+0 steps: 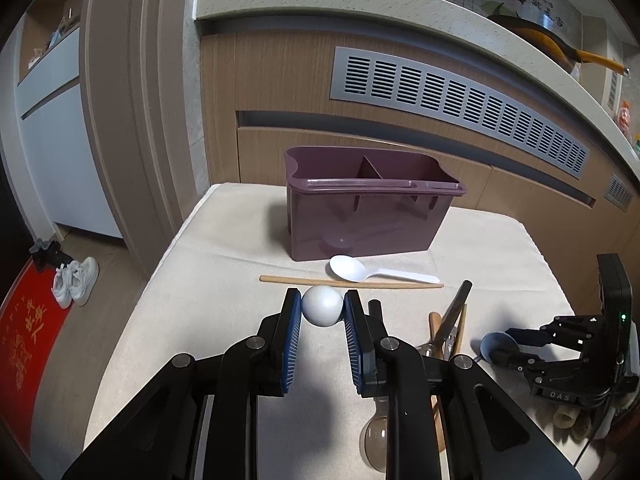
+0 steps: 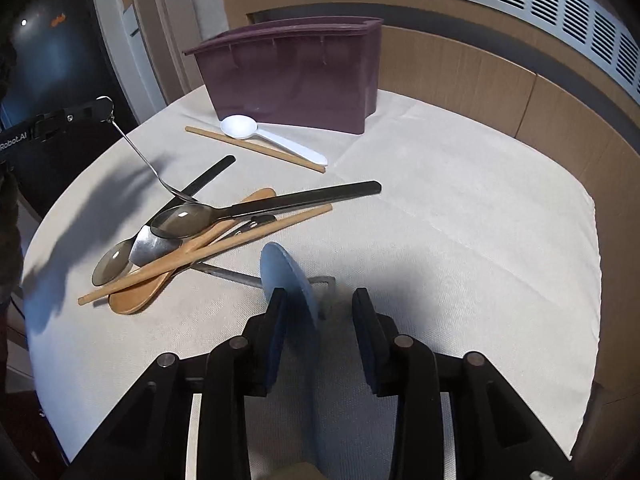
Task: Organize utensils
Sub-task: 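Lift the ball-handled spoon with the left gripper while the right lifts the spatula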
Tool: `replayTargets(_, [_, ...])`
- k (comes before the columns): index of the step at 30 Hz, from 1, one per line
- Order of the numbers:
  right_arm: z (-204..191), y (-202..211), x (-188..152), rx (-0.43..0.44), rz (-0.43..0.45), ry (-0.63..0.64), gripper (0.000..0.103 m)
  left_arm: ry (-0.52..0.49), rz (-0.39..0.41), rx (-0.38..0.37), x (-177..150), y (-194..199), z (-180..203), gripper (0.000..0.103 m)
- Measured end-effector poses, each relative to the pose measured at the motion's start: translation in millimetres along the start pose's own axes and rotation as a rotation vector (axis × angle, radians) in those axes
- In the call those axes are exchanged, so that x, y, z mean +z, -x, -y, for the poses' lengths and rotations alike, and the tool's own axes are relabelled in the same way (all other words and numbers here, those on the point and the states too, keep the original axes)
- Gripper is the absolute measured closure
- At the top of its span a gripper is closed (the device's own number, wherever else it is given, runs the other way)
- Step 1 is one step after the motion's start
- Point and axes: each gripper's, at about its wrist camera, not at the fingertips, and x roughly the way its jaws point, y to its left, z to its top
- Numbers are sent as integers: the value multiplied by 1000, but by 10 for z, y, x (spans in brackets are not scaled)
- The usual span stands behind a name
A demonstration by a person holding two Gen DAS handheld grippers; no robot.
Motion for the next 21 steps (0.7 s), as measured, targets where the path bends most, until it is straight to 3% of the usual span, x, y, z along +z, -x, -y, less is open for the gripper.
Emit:
replayTargets(5, [-185, 8, 32, 16, -8, 74, 71, 10, -12, -4, -9, -17, -17, 81])
replayTargets(14, [-315, -32, 23, -33, -1, 159, 72, 38, -18, 3, -47, -21, -81, 81])
replayTargets(17, [-356, -2, 24, -82, -1, 185, 83, 41, -13, 3, -46, -1, -90, 81])
replayTargets(18, [-381, 33, 30, -108, 14, 201, 98, 42, -11, 2, -42, 7, -92, 81])
replayTargets(21, [-370, 183, 85, -61, 49, 181, 98, 45, -2, -1, -22, 32, -93, 81])
